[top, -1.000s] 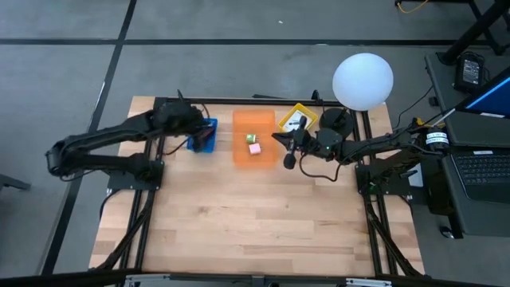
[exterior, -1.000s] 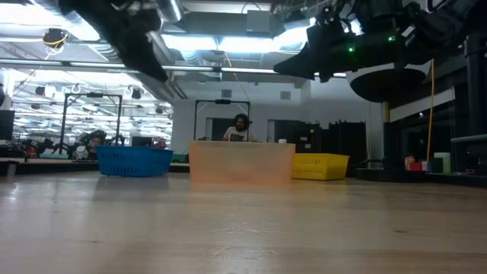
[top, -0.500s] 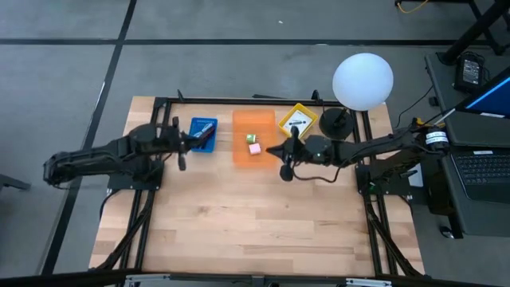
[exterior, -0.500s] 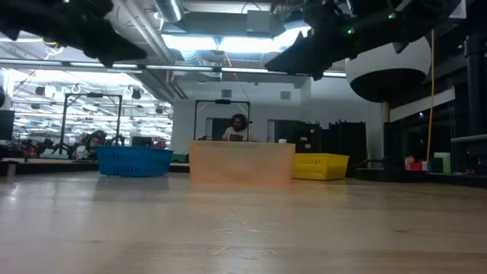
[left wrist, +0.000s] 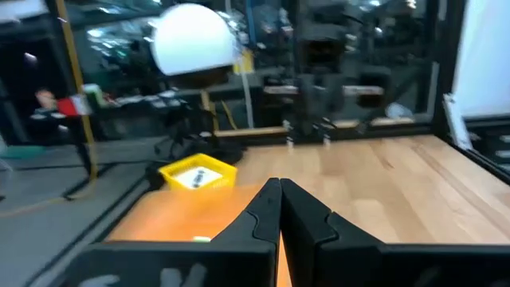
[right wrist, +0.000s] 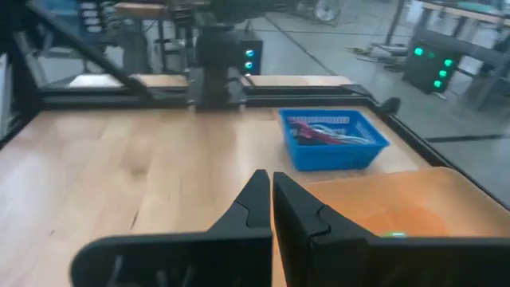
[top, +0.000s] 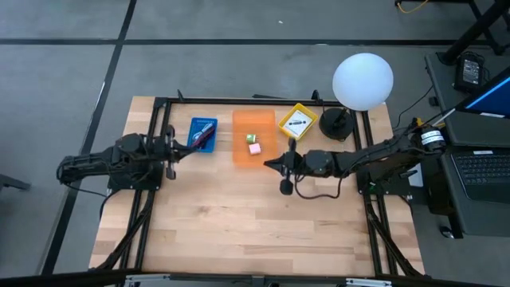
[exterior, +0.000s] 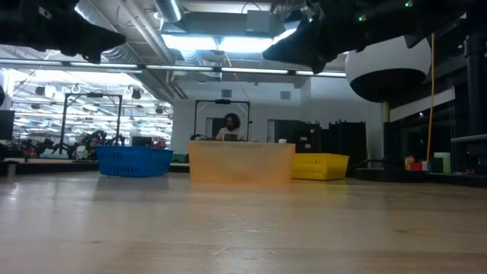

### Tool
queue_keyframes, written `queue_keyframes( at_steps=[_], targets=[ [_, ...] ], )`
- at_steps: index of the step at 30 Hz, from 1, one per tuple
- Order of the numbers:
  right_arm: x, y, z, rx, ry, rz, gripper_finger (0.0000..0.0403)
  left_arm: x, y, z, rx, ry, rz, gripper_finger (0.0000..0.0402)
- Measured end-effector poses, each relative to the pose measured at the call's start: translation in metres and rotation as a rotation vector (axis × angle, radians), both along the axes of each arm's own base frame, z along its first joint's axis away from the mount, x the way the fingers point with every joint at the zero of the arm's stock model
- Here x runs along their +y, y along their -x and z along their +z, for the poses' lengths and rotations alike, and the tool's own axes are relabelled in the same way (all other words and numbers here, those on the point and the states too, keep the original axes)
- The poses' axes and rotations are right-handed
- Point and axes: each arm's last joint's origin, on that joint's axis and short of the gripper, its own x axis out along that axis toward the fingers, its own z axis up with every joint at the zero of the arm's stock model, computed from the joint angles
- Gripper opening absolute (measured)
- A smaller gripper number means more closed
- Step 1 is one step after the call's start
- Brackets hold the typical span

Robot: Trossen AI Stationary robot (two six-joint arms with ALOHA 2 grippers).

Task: Pick and place items into bin
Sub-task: Return to Home Position

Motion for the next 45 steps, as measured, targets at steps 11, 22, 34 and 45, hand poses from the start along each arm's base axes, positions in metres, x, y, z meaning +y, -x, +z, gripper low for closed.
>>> queue_keyframes(
  at_steps=[11, 22, 34, 45],
  targets=[
    [0.002, 0.009, 0.016, -0.022, 0.087, 0.025, 0.0000, 0.002, -0.003, -0.020, -0.032, -0.048, 0.065, 0.0002],
    [0.012, 0.031, 0.021, -0.018, 0.091, 0.079, 0.0000, 0.004, -0.011, -0.044, -0.055, -0.077, 0.084, 0.0001],
    [0.004, 0.130, 0.005, -0.212, 0.008, 0.127, 0.0000, 0.005, -0.011, -0.044, -0.066, -0.051, 0.129, 0.0003],
    [0.001, 0.183, -0.030, -0.304, -0.051, 0.278, 0.0000, 0.005, -0.011, -0.043, -0.069, -0.046, 0.137, 0.0004]
  ],
)
